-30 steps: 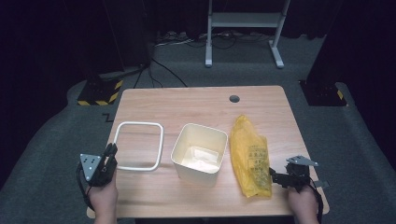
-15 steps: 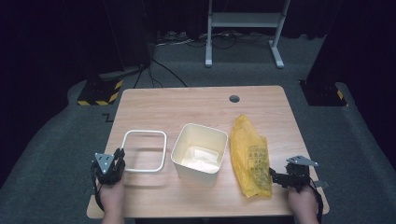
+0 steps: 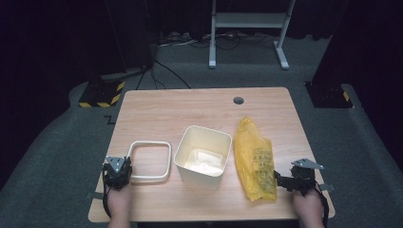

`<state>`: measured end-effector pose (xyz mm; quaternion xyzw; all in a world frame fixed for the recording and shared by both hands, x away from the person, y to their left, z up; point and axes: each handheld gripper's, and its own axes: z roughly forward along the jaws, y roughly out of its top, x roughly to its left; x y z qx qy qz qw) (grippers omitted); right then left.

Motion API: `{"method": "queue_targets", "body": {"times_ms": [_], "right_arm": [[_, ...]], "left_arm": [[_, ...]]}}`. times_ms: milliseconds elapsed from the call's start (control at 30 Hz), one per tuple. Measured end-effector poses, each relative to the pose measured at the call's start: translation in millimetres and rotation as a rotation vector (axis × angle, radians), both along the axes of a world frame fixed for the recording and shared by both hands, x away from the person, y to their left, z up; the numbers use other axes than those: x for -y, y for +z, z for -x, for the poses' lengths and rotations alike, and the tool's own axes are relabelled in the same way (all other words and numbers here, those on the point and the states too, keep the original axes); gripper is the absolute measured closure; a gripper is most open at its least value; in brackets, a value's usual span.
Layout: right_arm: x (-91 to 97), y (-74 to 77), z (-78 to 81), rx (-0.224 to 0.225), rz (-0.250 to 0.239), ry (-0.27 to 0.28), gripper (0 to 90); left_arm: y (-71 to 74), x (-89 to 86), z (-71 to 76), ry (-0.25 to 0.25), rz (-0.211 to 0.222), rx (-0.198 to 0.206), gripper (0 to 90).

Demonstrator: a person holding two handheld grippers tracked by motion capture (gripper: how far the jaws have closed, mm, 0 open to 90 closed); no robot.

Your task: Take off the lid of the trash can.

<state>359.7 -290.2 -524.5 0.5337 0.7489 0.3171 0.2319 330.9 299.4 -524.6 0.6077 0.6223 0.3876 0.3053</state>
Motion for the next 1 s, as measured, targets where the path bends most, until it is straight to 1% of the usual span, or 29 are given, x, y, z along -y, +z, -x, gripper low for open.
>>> {"method": "queue_targets", "body": {"times_ms": [67,100,267,333,367,400,433,467,500,533,567,600,633,667,700,733,800,833,867,933,967,1000], "right_arm": [[0.0,0.0,0.0,0.0,0.0,0.0,9.5],[0.0,0.0,0.0,0.0,0.0,0.001,9.5],[0.1,0.0,0.0,0.0,0.0,0.0,9.5],[0.1,0.0,0.0,0.0,0.0,0.0,9.4],[0.1,0.0,0.0,0.0,0.0,0.0,9.5],[0.1,0.0,0.0,0.0,0.0,0.0,9.5],[0.1,0.0,0.1,0.0,0.0,0.001,9.6],[0.1,0.0,0.2,0.0,-0.001,0.001,9.6],[0.2,0.1,0.2,-0.001,-0.001,0.001,9.6],[0.3,0.1,0.2,-0.002,-0.003,0.002,9.6],[0.3,0.1,0.2,-0.002,-0.003,0.002,9.6],[0.3,0.1,0.2,-0.002,-0.003,0.002,9.5],[0.4,0.1,-0.2,-0.003,-0.003,0.007,9.4],[0.5,0.2,-0.4,-0.002,-0.003,0.008,9.4],[0.5,0.2,-0.5,-0.001,-0.003,0.01,9.4],[0.5,0.2,-0.5,-0.001,-0.001,0.01,9.4],[-0.1,0.3,0.0,0.002,0.006,0.005,9.5],[-0.4,0.3,0.3,0.005,0.009,0.006,9.7],[-0.5,0.2,1.0,0.007,0.006,0.007,10.3],[0.8,0.2,1.5,0.005,0.002,0.012,10.5],[1.4,0.2,1.5,0.006,0.003,0.013,10.5],[1.3,0.2,1.5,0.006,0.003,0.013,10.5]], "left_arm": [[-0.5,2.3,-0.8,0.006,-0.014,-0.026,81.2],[-0.5,2.7,-1.1,0.005,-0.028,-0.044,81.3],[-2.0,7.5,-3.7,0.0,-0.07,-0.108,81.0],[-2.5,8.7,-4.8,-0.002,-0.08,-0.128,80.5],[-2.6,8.9,-4.8,-0.003,-0.079,-0.131,79.2],[-2.5,9.0,-4.1,0.001,-0.076,-0.125,75.6],[-2.1,8.8,-3.6,0.003,-0.07,-0.125,69.0],[-0.6,8.2,-2.8,0.002,-0.057,-0.13,61.3],[2.0,7.7,-2.0,-0.006,-0.036,-0.139,55.6],[5.7,8.3,-0.9,-0.02,-0.018,-0.141,52.5],[9.3,9.6,0.5,-0.027,-0.019,-0.135,49.5],[16.2,13.2,4.2,-0.047,-0.012,-0.123,47.8],[21.7,17.6,6.0,-0.078,0.018,-0.109,45.2],[23.8,21.3,6.4,-0.1,0.045,-0.107,39.8],[25.9,26.7,7.0,-0.126,0.062,-0.104,36.3],[26.9,31.7,8.2,-0.151,0.07,-0.094,34.0],[25.4,41.0,12.1,-0.199,0.087,-0.083,32.2],[23.7,45.6,13.7,-0.235,0.091,-0.086,28.7],[22.8,47.7,13.8,-0.257,0.096,-0.095,24.5],[20.1,52.2,15.7,-0.312,0.124,-0.116,17.1],[18.6,53.9,16.7,-0.329,0.12,-0.12,15.5],[16.0,57.3,17.8,-0.352,0.096,-0.128,14.3]]}}
